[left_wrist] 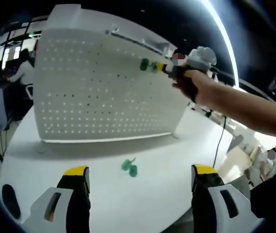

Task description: Insert the hook assembly into the mounting plate slot until the hook locks in place.

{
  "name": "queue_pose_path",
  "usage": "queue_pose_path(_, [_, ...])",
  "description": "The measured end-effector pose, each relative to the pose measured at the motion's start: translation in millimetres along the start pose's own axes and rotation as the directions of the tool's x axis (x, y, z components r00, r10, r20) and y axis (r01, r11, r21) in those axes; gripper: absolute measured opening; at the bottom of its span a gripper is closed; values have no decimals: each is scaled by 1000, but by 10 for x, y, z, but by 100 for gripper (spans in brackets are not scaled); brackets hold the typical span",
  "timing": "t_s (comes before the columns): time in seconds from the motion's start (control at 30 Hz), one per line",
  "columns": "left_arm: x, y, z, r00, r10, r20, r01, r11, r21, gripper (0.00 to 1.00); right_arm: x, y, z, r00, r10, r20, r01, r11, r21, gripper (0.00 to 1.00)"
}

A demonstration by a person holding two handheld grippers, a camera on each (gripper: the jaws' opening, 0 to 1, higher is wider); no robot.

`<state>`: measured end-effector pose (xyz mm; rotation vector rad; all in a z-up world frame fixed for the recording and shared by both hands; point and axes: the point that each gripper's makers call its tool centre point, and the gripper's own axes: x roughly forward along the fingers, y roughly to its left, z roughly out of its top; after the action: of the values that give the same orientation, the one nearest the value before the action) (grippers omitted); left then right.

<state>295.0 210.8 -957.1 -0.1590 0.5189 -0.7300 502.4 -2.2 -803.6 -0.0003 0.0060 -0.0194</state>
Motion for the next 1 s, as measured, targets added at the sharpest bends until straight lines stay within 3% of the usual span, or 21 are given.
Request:
queue_pose_path(0.5, [-26,-18,-18,1000,4,2,-4,1000,-7,87,32,-40,-89,999,-15,-29,15,1000,5,2])
queue_pose_path(0.57, [-28,-25,-20,1000,3,2,-3,1000,-6,87,31,-57,-94,999,-23,-29,24,1000,20,8])
queue_pose_path(1.0, [-11,-72,0,1000,-8,-5,8,1000,-6,87,-103,-2,170,999,35,26,-36,998,46,22])
